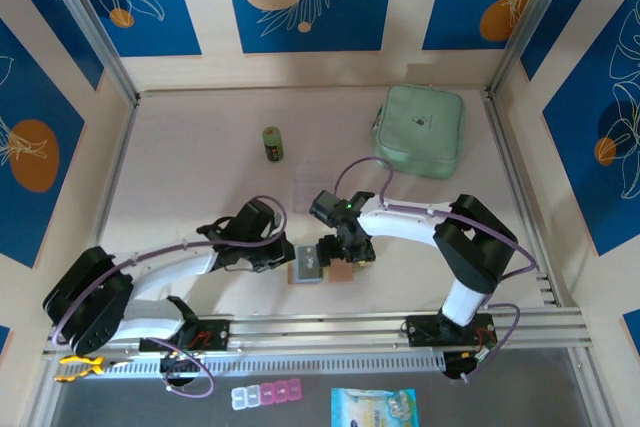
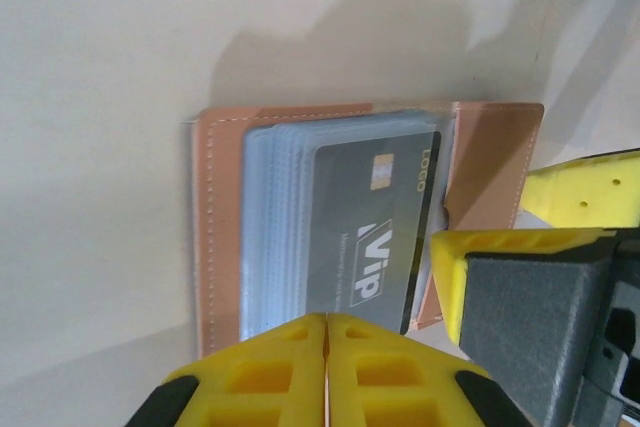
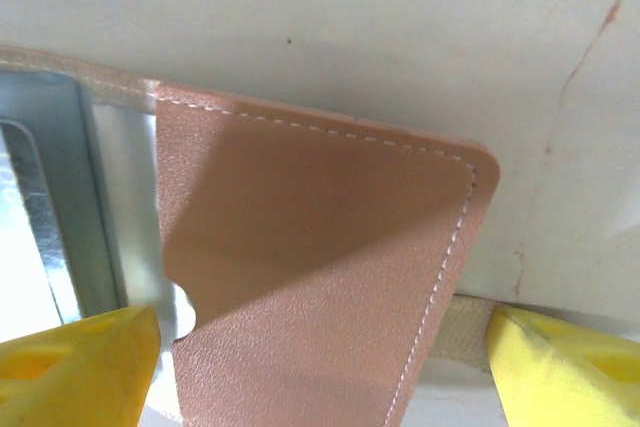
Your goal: Take the credit cards out of the card holder
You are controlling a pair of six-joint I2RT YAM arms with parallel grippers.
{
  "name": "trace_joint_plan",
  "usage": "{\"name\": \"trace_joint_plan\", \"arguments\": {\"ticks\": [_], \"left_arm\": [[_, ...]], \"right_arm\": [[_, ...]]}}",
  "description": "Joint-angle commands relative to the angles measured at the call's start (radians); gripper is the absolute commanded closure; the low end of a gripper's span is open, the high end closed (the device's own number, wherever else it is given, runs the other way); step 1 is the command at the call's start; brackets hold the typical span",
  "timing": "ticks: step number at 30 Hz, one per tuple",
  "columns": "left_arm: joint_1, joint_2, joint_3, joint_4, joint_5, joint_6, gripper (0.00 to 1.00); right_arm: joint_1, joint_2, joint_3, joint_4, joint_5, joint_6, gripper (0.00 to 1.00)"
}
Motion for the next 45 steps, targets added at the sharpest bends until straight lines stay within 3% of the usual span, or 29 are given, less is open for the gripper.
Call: {"name": "trace_joint_plan", "arguments": {"ticks": [1,9,23,32,45], "left_arm": [[-0.022,0.036,0.046,0.001,-0.006,0.015,0.92],[-0.044,0.119,0.061,0.040,-0.022,0.020,0.91],[-0.046,0.141,0.029,-0.028,-0.094,0.068,0.92],[-0.046,0.135,0.053,-0.064,-0.119,0.083,0.92],[-0.063,0.126,0.103,-0.038,-0.040,0.075,0.88]], "right_arm": [[-0.002,-0.047,-0.008,-0.013,-0.028,0.002,0.15],[0.000,-0.110,0.012,-0.053,0.003,0.033,0.20],[-0.012,-0.213,-0.105,0.238,-0.223,0.113,0.35],[-0.015,-0.155,-0.137,0.335,-0.266,0.134,0.52],[-0.019,-0.098,-0.135,0.381,-0.277,0.134,0.64]]}}
